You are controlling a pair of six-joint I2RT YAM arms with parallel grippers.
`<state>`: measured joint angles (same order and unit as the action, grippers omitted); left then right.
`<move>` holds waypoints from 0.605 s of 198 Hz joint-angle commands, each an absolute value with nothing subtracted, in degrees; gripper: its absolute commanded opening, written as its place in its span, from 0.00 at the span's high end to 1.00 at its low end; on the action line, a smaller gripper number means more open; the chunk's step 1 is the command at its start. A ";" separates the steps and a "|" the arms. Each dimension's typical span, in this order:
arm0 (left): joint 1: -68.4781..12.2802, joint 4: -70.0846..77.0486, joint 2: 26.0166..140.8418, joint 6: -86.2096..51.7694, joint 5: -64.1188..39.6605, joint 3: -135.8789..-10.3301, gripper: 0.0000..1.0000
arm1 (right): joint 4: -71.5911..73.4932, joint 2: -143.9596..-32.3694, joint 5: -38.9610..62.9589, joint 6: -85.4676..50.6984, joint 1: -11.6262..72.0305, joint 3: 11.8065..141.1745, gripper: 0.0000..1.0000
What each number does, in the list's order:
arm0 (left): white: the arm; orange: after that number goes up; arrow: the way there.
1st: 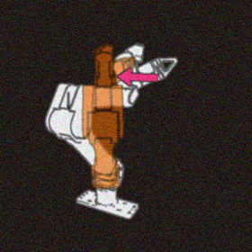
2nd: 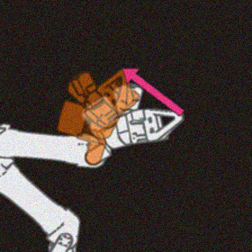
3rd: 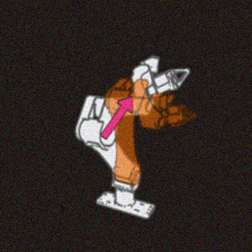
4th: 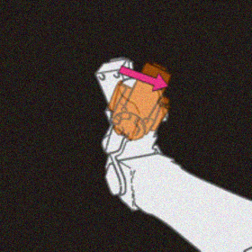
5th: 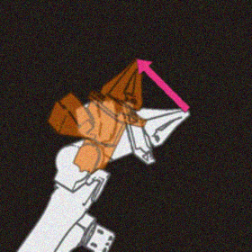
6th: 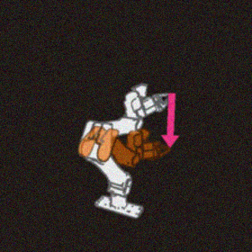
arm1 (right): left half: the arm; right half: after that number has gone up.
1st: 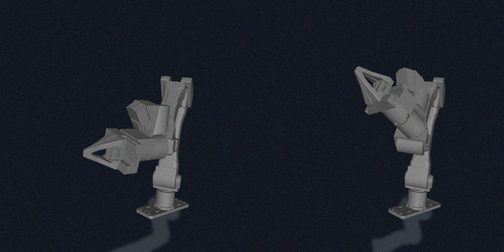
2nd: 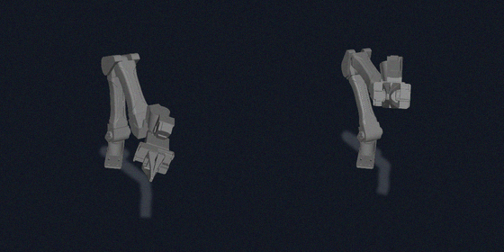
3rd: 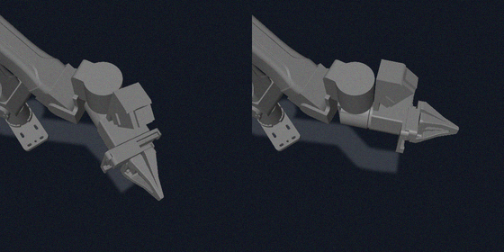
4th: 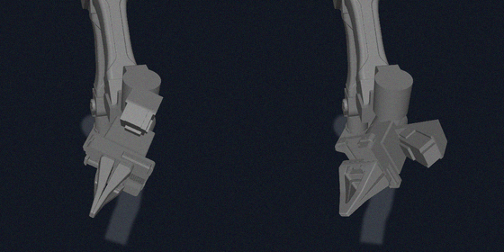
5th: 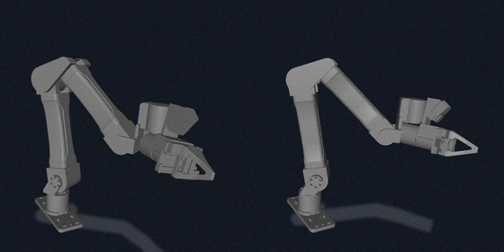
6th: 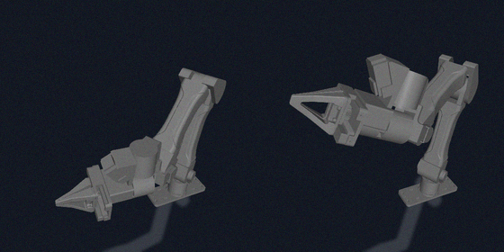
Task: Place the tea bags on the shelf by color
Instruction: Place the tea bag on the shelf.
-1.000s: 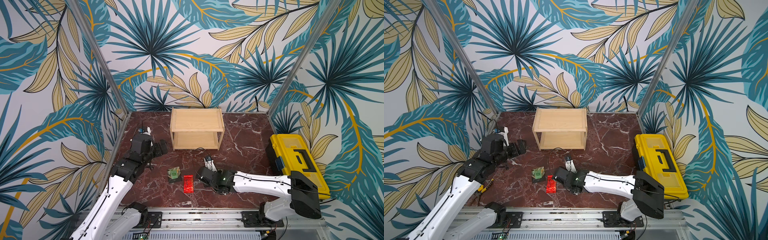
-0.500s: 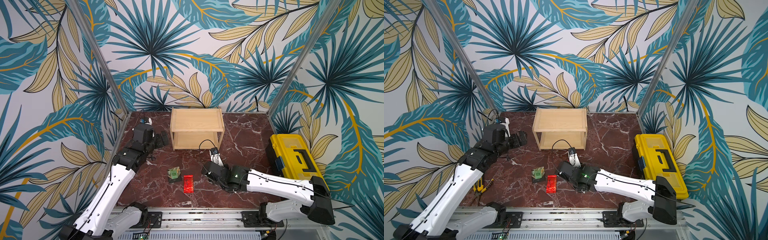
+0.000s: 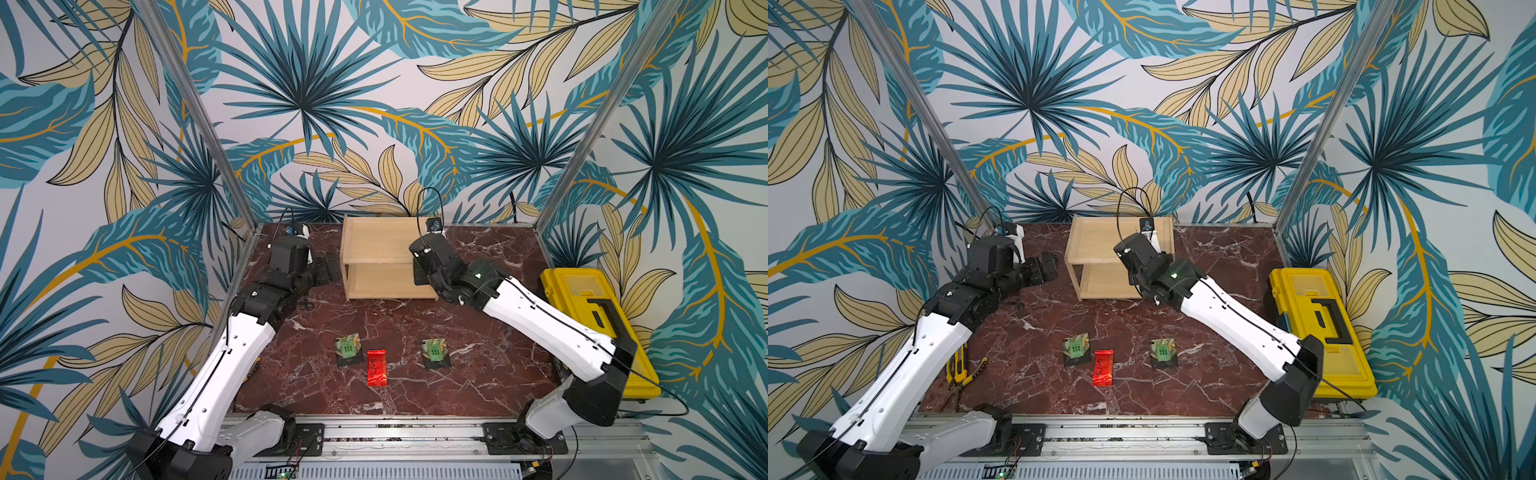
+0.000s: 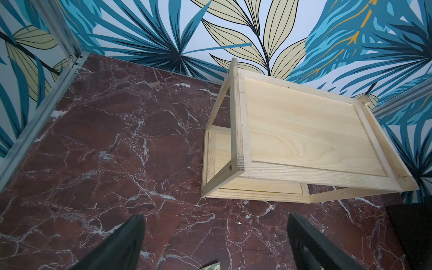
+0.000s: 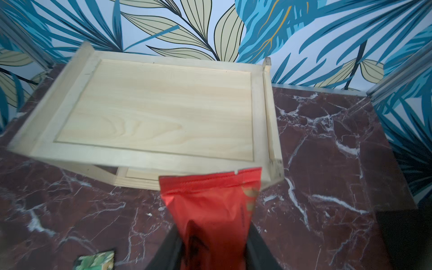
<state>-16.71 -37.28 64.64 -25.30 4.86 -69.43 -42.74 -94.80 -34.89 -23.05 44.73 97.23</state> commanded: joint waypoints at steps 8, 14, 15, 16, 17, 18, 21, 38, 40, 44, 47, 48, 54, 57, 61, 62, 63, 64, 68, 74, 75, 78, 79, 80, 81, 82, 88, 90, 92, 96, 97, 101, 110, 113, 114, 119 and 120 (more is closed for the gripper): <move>-16.36 -33.12 64.75 -25.77 0.00 -66.21 0.00 | -40.92 -103.97 -30.72 -13.72 39.59 104.26 0.62; -16.35 -32.69 64.98 -25.84 -0.29 -65.68 0.00 | -40.95 -105.54 -29.85 -13.35 38.68 105.95 0.62; -16.39 -32.60 65.01 -25.80 -0.41 -65.58 0.00 | -40.95 -105.72 -29.82 -13.27 38.54 106.24 0.62; -16.41 -32.52 65.02 -25.77 -0.47 -65.48 0.00 | -40.95 -105.95 -29.72 -13.18 38.39 106.47 0.62; -16.38 -32.39 65.08 -25.72 -0.50 -65.39 0.00 | -40.91 -106.15 -29.76 -13.09 38.27 106.67 0.62; -16.41 -32.28 65.10 -25.69 -0.56 -65.30 0.00 | -40.89 -106.38 -29.73 -13.05 38.16 106.82 0.62; -16.40 -32.03 65.25 -25.43 -0.67 -65.09 0.00 | -40.69 -106.96 -29.72 -12.85 37.86 107.43 0.62; -16.35 -31.38 65.73 -24.28 0.31 -64.88 0.00 | -40.39 -110.11 -28.93 -11.80 36.13 109.86 0.62; -16.39 -31.38 65.85 -24.11 0.41 -64.98 0.00 | -40.31 -110.36 -28.85 -11.70 35.88 110.06 0.62; -16.41 -31.49 65.90 -23.90 0.50 -65.16 0.00 | -40.21 -110.94 -28.63 -11.55 35.63 110.39 0.62; -16.39 -31.47 65.98 -23.76 0.38 -65.27 0.00 | -40.17 -111.33 -28.24 -11.46 35.40 110.65 0.62; -16.37 -31.42 65.99 -23.75 0.45 -65.33 0.00 | -40.13 -111.47 -28.14 -11.44 35.28 110.74 0.62; -16.40 -31.30 66.09 -23.57 0.39 -65.47 0.00 | -39.97 -112.19 -27.49 -11.32 34.84 111.23 0.62; -16.38 -31.21 66.17 -23.48 0.36 -65.54 0.00 | -39.86 -112.43 -27.24 -11.26 34.64 111.38 0.62; -16.38 -31.13 66.18 -23.51 0.11 -65.62 0.00 | -39.61 -112.76 -26.83 -11.13 34.40 111.52 0.62; -16.36 -31.03 66.23 -23.49 0.19 -65.64 0.00 | -39.54 -112.85 -26.82 -11.10 34.38 111.53 0.62; -16.40 -31.07 66.25 -23.48 0.18 -65.65 0.00 | -39.46 -112.90 -26.81 -11.09 34.33 111.57 0.62; -16.42 -31.00 66.26 -23.52 0.18 -65.65 0.00 | -39.42 -112.92 -26.77 -11.04 34.30 111.60 0.62; -16.43 -30.96 66.35 -23.43 0.02 -65.65 0.00 | -39.15 -113.22 -26.64 -11.02 34.14 111.70 0.62; -16.41 -30.77 66.43 -23.39 -0.09 -65.65 0.00 | -38.88 -113.48 -26.40 -11.02 33.91 111.85 0.62; -16.38 -30.76 66.44 -23.39 -0.13 -65.65 0.00 | -38.86 -113.56 -26.34 -10.96 33.92 111.87 0.62; -16.42 -30.72 66.51 -23.39 -0.17 -65.65 0.00 | -38.66 -113.67 -26.18 -10.93 33.82 111.95 0.62; -16.43 -30.70 66.52 -23.38 -0.09 -65.65 0.00 | -38.67 -113.74 -26.10 -10.87 33.78 112.00 0.62; -16.39 -30.73 66.53 -23.38 -0.17 -65.61 0.00 | -38.58 -113.74 -26.06 -10.88 33.77 112.03 0.62; -16.41 -30.70 66.57 -23.34 -0.22 -65.63 0.00 | -38.58 -113.78 -25.95 -10.85 33.71 112.09 0.61; -16.38 -30.64 66.60 -23.31 -0.29 -65.64 0.00 | -38.54 -113.80 -25.89 -10.83 33.69 112.12 0.61; -16.41 -30.76 66.78 -23.25 -0.17 -65.58 0.00 | -38.48 -113.95 -25.55 -10.78 33.67 112.38 0.61; -16.43 -30.76 66.86 -23.21 -0.15 -65.57 0.00 | -38.43 -113.98 -25.41 -10.74 33.66 112.45 0.61; -16.37 -30.76 66.88 -23.23 -0.17 -65.57 0.00 | -38.48 -114.06 -25.34 -10.68 33.66 112.53 0.61; -16.39 -30.83 66.96 -23.21 -0.22 -65.57 0.00 | -38.45 -114.03 -25.07 -10.70 33.64 112.60 0.60; -16.41 -30.84 67.01 -23.21 -0.20 -65.57 0.00 | -38.47 -114.01 -25.06 -10.71 33.65 112.64 0.59; -16.35 -30.93 67.06 -23.17 -0.17 -65.57 0.00 | -38.49 -114.01 -25.01 -10.72 33.63 112.67 0.59; -16.39 -30.96 67.06 -23.21 -0.19 -65.48 0.00 | -38.50 -113.83 -25.37 -10.84 33.56 112.60 0.57; -16.40 -30.98 67.06 -23.20 -0.16 -65.48 0.00 | -38.50 -113.73 -25.63 -10.89 33.53 112.55 0.56; -16.37 -31.00 67.06 -23.20 -0.17 -65.43 0.00 | -38.50 -113.73 -25.73 -10.89 33.51 112.52 0.56; -16.38 -30.90 67.06 -23.27 -0.15 -65.35 0.00 | -38.50 -113.49 -26.28 -11.17 33.57 112.37 0.54; -16.36 -30.92 67.06 -23.28 -0.16 -65.33 0.00 | -38.50 -113.48 -26.37 -11.21 33.62 112.35 0.54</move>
